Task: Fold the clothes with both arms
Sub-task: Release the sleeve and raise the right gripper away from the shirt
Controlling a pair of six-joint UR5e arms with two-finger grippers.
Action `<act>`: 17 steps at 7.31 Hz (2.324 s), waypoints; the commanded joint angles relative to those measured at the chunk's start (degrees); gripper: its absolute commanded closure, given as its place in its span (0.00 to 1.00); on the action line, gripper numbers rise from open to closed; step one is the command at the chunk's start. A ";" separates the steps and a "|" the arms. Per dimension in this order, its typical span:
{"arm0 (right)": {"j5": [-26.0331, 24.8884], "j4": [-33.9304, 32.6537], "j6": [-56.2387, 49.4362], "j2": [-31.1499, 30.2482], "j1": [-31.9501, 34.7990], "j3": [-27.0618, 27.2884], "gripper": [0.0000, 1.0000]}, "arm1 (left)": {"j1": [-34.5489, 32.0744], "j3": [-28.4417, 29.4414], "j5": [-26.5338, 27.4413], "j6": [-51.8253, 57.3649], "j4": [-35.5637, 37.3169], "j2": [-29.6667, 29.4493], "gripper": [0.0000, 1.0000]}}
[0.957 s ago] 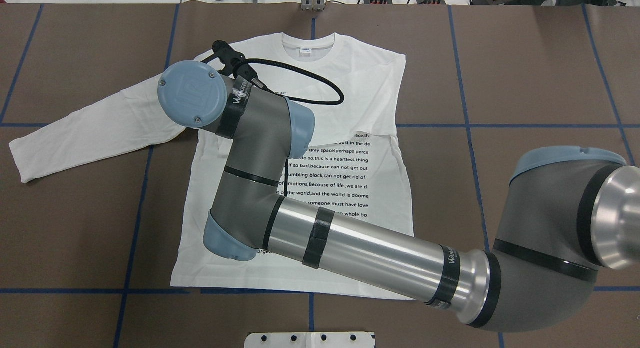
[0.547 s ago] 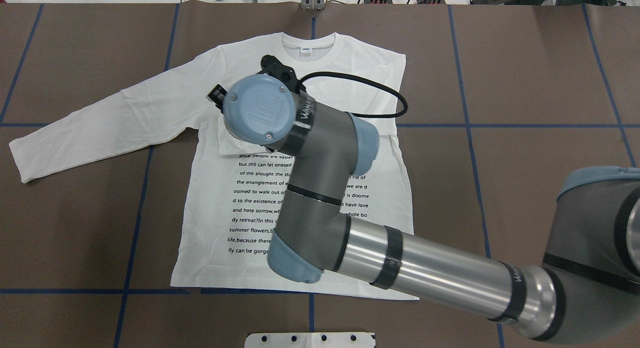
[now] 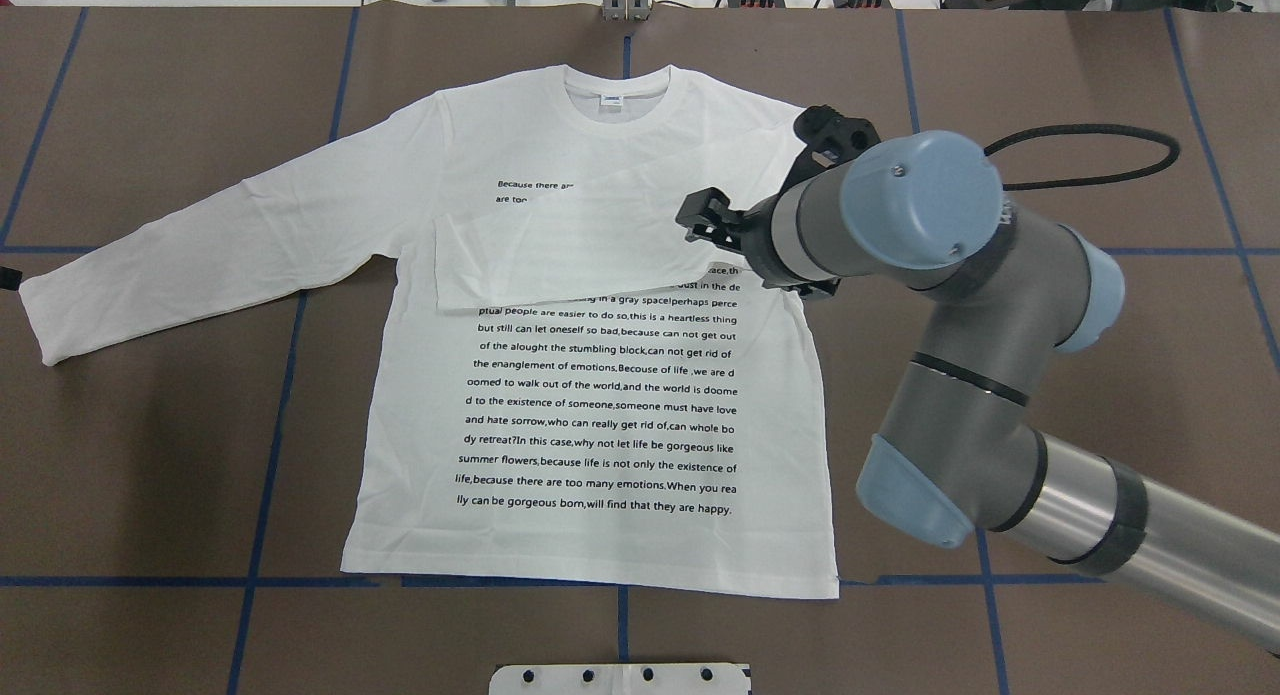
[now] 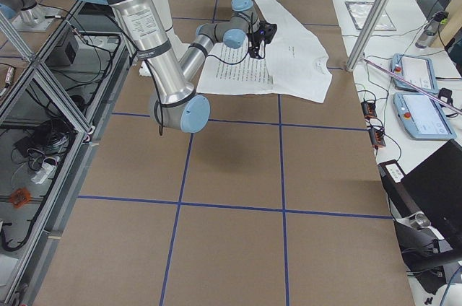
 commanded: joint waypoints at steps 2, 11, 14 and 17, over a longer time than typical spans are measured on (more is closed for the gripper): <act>2.47 0.17 -5.26 -6.58 2.72 2.95 0.01 | 2.21 5.98 3.18 -2.04 -3.86 -2.95 0.13; 2.12 0.26 -5.18 -6.67 2.72 2.95 0.01 | 5.11 9.59 4.15 -2.04 -3.95 -2.95 0.28; 2.12 0.26 -5.18 -6.67 2.72 3.04 0.01 | 5.20 9.76 4.15 -2.04 -3.95 -2.95 0.30; 2.12 0.26 -5.18 -6.67 2.72 3.04 0.01 | 5.55 9.85 4.15 -2.04 -3.95 -2.95 0.30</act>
